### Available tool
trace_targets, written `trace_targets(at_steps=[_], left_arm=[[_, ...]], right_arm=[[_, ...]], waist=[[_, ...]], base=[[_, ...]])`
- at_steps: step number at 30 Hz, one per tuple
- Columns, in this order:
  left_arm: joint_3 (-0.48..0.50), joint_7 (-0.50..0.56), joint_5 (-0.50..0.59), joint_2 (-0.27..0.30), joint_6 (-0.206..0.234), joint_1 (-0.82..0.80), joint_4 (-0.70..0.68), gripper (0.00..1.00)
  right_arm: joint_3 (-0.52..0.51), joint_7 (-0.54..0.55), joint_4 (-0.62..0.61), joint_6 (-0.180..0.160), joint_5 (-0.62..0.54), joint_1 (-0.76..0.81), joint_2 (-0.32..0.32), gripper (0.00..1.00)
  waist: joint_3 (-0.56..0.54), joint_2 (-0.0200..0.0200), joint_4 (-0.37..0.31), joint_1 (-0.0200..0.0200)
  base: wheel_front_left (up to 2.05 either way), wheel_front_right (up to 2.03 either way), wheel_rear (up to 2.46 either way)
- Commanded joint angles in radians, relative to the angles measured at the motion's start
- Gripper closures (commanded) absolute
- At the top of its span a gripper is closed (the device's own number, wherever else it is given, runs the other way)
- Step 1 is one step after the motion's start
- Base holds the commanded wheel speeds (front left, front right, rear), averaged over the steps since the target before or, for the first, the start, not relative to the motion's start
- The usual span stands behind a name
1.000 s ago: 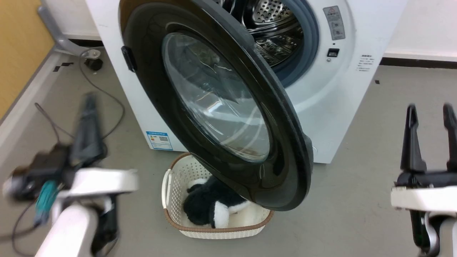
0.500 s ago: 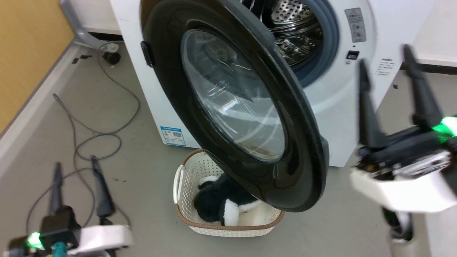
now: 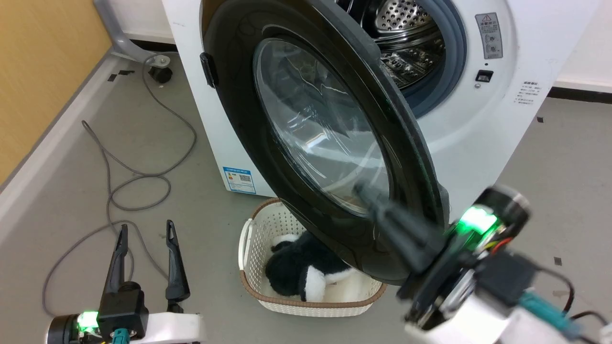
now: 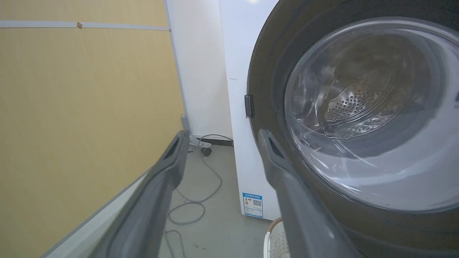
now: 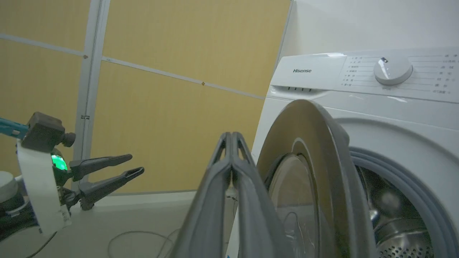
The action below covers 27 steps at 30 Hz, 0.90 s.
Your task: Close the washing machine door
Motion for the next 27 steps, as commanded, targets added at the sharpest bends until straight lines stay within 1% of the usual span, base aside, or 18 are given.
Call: trace_targets(at_steps=[1,4,8,12,19,27], left_arm=[[0.005,-0.004,0.009,-0.009,-0.009,0.005,0.005,0.0],[0.011,-0.004,0.016,-0.023,-0.021,0.002,0.009,0.0],[0.015,-0.004,0.031,-0.039,-0.034,-0.013,0.013,0.0],[0.023,-0.004,0.038,-0.053,-0.039,-0.022,0.013,0.0],[0.031,-0.004,0.06,-0.068,-0.045,-0.039,0.018,0.0],[0.019,-0.004,0.076,-0.081,-0.054,-0.098,0.021,0.0]], right_arm=[[0.027,-0.003,0.028,0.001,0.001,0.021,-0.022,1.0],[0.072,-0.003,0.09,0.001,-0.009,0.045,-0.054,1.0],[0.058,-0.003,0.173,0.001,-0.02,0.079,-0.073,1.0],[-0.011,-0.003,0.244,0.001,-0.029,0.102,-0.073,1.0],[-0.164,-0.003,0.335,0.001,-0.033,0.109,-0.027,1.0],[-0.307,-0.003,0.449,0.001,-0.046,0.016,-0.001,1.0]], waist=[[0.002,0.0,-0.002,0.0],[0.008,0.0,-0.006,0.0],[0.022,0.0,-0.011,0.0],[0.037,0.0,-0.019,0.0],[0.072,0.0,-0.033,0.0],[0.145,0.0,-0.027,0.0]], base=[[0.0,0.0,0.0],[0.0,0.0,0.0],[0.0,0.0,0.0],[0.0,0.0,0.0],[0.0,0.0,0.0],[0.0,0.0,0.0]])
